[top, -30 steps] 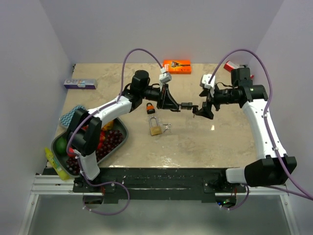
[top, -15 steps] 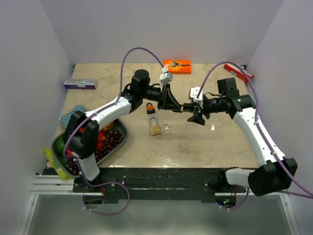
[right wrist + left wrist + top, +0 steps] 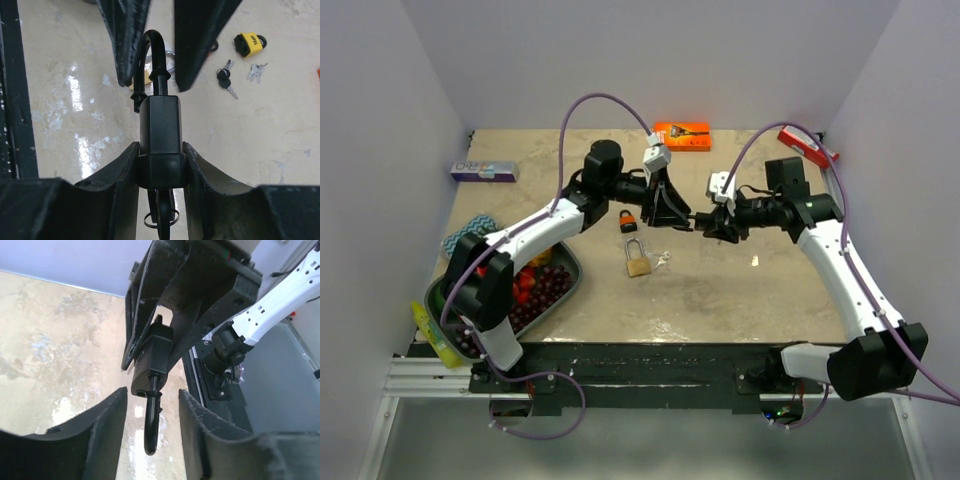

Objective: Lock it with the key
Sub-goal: Pick up the lock from the center of the board.

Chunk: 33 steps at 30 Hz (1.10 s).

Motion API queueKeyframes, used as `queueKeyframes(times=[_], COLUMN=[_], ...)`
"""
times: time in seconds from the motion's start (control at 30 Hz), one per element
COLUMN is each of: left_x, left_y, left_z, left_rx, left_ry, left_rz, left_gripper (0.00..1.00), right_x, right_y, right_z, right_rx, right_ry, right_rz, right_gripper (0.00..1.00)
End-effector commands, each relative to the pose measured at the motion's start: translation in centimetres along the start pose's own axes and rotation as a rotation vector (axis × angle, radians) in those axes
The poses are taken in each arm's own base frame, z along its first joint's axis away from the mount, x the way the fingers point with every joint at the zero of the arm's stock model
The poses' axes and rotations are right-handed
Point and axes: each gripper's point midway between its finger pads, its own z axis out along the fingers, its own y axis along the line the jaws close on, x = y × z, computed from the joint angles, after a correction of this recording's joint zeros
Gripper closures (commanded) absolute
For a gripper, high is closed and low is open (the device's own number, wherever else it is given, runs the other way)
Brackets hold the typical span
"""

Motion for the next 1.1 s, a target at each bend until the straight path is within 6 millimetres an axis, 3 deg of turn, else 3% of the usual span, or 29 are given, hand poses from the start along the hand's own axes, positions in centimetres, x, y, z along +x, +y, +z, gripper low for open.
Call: queueKeyframes(times=[0.0,0.07,0.13,0.17,0.2,0.33,0.57,0.93,1.07], left_x=[-4.8,-4.5,-3.7,-1.9,-2.0,-0.8,-1.6,-2.4,-3.0], left_y=[-0.8,-0.1,0.3,0.0,-0.1,-1.4,-2.3,-4.6,-4.8], left_z=[-2.7,-5.0,-6.3,-6.7,-6.8,-6.3,-5.3,-5.0,-4.7], left_rx=[-0.098,-0.14,-0.152,-0.153,-0.144,-0.114,-0.089,-0.053,-0.048], left_ry=[-0.067,-0.051,-0.01,0.052,0.075,0.115,0.065,0.043,0.016], left_rz=[0.242,0.238,0.294,0.23,0.32,0.341,0.338,0.314,0.295], left_gripper=[0.45,0.41,0.4,0.4,0.4,0.43,0.59,0.51,0.52], right_x=[-4.7,-6.0,-6.6,-7.6,-7.4,-8.1,-8.7,-8.1,-8.1], right_y=[0.1,0.4,0.8,1.0,1.2,1.7,1.3,1.3,1.2], right_z=[-0.9,-1.1,-1.3,-1.7,-1.6,-1.8,-2.1,-1.9,-1.8], right_rx=[-0.027,-0.052,-0.064,-0.057,-0.057,-0.057,-0.053,-0.018,-0.014], right_ry=[-0.128,-0.174,-0.2,-0.235,-0.24,-0.288,-0.293,-0.278,-0.279], right_rz=[0.061,0.091,0.128,0.1,0.123,0.104,0.094,0.1,0.106], right_gripper=[1.0,1.0,1.0,1.0,1.0,1.0,1.0,1.0,1.0])
